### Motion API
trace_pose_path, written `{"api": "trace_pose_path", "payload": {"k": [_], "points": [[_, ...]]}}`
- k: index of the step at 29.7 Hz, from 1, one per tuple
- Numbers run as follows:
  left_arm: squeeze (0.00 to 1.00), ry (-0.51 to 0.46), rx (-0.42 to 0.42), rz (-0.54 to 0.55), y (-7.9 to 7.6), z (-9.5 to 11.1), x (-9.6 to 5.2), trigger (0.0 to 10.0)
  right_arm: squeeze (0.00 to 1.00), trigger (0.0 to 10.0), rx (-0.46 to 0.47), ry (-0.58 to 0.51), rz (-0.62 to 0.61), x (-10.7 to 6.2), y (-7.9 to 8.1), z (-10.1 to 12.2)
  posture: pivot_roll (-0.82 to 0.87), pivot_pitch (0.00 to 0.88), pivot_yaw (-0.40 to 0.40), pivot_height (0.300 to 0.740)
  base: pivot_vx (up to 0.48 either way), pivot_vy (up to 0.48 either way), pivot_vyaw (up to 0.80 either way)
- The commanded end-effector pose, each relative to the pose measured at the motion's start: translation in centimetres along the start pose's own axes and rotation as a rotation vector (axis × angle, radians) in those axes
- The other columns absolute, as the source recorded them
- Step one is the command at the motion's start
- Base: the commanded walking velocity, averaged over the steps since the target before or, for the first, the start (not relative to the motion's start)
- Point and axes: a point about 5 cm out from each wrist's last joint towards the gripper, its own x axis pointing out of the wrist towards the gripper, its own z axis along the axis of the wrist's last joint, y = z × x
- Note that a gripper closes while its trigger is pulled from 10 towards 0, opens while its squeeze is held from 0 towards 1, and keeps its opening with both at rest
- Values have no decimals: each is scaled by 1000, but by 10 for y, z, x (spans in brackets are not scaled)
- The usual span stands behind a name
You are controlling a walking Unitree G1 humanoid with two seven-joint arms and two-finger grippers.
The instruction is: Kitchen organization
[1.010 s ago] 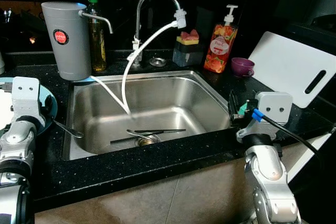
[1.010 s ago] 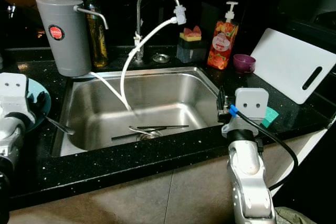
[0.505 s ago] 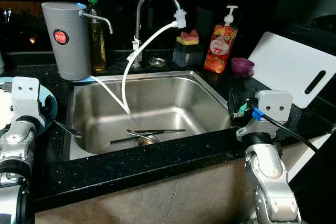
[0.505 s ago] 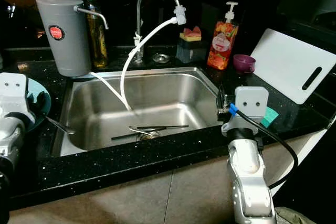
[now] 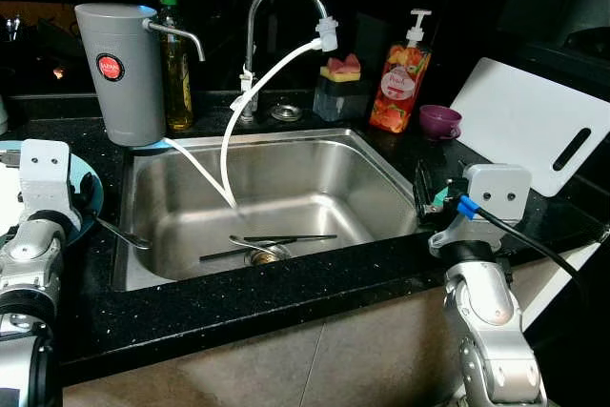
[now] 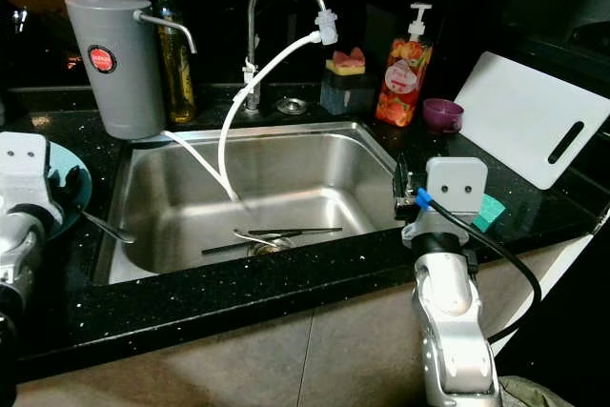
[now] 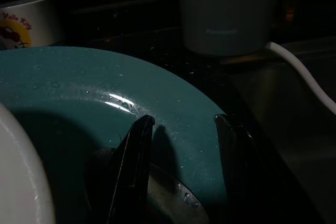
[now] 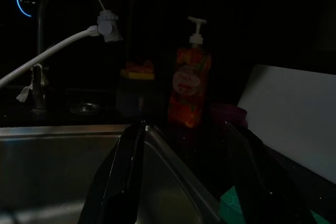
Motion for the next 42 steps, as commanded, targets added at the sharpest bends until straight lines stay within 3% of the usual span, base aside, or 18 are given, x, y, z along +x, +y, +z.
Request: {"api": "trace_pose_path", "payload": {"k": [1, 27, 39, 42], "points": [[0, 91, 9, 6, 4, -19, -7, 10000, 0, 10000, 0, 6, -3, 1, -2, -2, 34, 89, -126, 740, 0, 0, 0], [0, 111, 20, 22, 6, -22, -8, 10000, 0, 10000, -2, 8, -10, -1, -2, -1, 27, 93, -121, 740, 0, 0, 0], [0, 125, 10, 5, 0, -31, -12, 10000, 0, 10000, 3, 8, -8, -1, -2, -1, 25, 98, -123, 740, 0, 0, 0], [0, 112, -12, -26, -9, -28, -10, 10000, 0, 10000, 6, 6, -8, 1, -1, -1, 28, 96, -123, 740, 0, 0, 0]]}}
